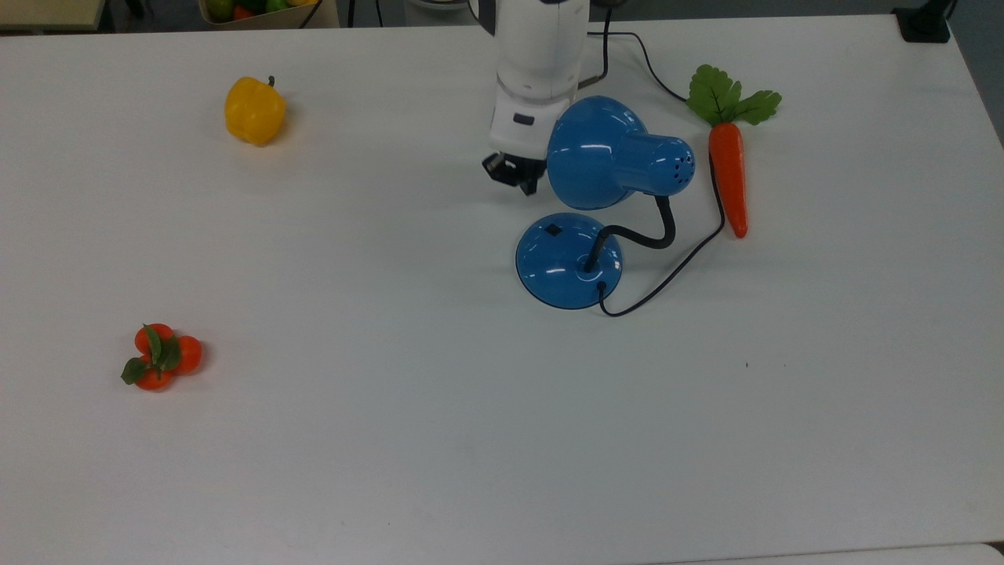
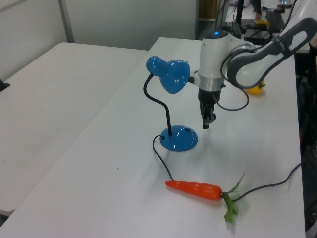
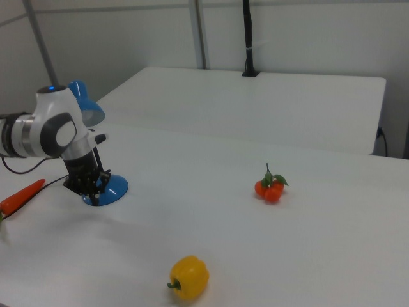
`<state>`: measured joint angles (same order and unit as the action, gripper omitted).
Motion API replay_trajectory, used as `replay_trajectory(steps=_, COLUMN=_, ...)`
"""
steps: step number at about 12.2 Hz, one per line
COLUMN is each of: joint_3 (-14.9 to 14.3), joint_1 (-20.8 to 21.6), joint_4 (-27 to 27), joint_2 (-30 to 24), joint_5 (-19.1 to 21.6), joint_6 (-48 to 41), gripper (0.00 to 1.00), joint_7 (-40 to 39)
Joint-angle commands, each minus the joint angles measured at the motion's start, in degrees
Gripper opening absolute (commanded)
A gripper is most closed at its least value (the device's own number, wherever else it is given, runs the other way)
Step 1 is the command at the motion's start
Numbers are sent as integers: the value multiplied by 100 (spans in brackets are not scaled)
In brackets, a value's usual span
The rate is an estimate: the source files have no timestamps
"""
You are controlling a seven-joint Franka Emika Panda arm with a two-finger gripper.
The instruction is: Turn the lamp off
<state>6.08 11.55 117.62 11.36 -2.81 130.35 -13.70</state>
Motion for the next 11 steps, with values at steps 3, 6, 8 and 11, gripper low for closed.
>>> replay_trajectory(steps=3, joint_3=-36, joint_1=-530, joint_4=-721, joint_2=-713, joint_5=-106, joint_6=-2159, gripper=0, joint_7=790)
replay_trajectory(steps=6, joint_3=-54, joint_1=-943, joint_4=-1626, joint_2=-828, joint_5=-123, joint_6=-3356, gripper=0, joint_7=983)
replay_trajectory(steps=8, joint_3=-63, joint_1=-1119, joint_4=-2170, joint_2=-828, joint_5=-272, joint_6=-3883, gripper=0, joint_7=983)
replay_trajectory(steps=11, joint_3=-63, joint_1=-1375, joint_4=-2787, joint_2=-889, joint_5=-264, joint_6=-4456, gripper=25, joint_7=1001)
